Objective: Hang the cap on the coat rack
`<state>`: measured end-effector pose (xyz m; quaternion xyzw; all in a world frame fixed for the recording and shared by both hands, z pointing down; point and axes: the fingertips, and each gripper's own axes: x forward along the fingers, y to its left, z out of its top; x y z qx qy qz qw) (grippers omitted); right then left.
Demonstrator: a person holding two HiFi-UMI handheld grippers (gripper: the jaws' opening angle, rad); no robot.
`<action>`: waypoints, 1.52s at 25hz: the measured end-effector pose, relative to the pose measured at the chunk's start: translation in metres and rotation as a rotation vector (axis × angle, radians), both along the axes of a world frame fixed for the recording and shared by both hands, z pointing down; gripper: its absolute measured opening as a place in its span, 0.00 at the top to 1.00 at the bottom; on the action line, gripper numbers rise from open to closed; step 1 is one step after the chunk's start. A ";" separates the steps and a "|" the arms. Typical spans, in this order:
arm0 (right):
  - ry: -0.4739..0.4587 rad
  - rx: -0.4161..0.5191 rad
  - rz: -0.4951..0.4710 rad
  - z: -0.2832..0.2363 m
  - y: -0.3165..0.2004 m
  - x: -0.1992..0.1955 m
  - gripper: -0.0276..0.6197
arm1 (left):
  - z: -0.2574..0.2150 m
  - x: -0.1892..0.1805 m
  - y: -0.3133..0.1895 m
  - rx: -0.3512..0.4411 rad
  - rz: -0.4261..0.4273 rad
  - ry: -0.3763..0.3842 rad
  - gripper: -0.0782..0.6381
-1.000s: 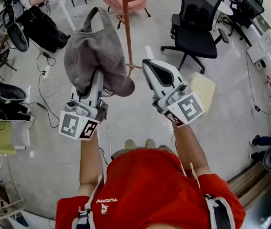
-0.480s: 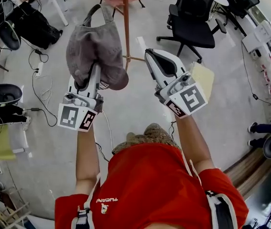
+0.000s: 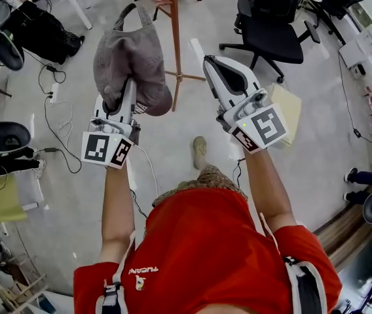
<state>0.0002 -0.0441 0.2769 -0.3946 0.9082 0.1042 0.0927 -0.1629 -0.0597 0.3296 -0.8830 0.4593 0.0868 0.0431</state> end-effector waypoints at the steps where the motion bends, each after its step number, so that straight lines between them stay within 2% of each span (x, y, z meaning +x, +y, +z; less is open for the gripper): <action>1: -0.005 -0.005 -0.005 0.003 -0.013 0.000 0.92 | 0.006 -0.001 -0.014 -0.010 -0.007 -0.005 0.85; 5: -0.022 -0.023 -0.024 0.014 -0.068 0.005 0.92 | 0.030 -0.004 -0.076 -0.057 -0.033 -0.016 0.85; 11: -0.013 -0.057 -0.064 0.026 -0.145 0.019 0.92 | 0.080 0.013 -0.165 -0.140 -0.053 -0.064 0.85; 16: 0.002 -0.084 -0.079 0.029 -0.196 0.025 0.92 | 0.121 0.014 -0.217 -0.214 -0.086 -0.101 0.85; 20: 0.027 -0.106 -0.071 0.037 -0.215 0.016 0.92 | 0.154 0.006 -0.244 -0.258 -0.081 -0.096 0.85; 24: 0.059 -0.126 -0.029 0.043 -0.232 0.013 0.92 | 0.183 0.013 -0.273 -0.288 -0.031 -0.093 0.84; 32: 0.065 -0.156 0.056 0.049 -0.254 0.018 0.92 | 0.243 0.029 -0.321 -0.424 0.026 -0.114 0.81; 35: 0.075 -0.170 0.065 0.057 -0.257 0.012 0.92 | 0.252 0.038 -0.331 -0.457 0.066 -0.109 0.77; 36: 0.078 -0.174 0.070 0.059 -0.258 0.011 0.92 | 0.251 0.042 -0.334 -0.460 0.085 -0.106 0.72; 38: 0.080 -0.181 0.080 0.062 -0.259 0.009 0.92 | 0.246 0.050 -0.336 -0.453 0.119 -0.097 0.57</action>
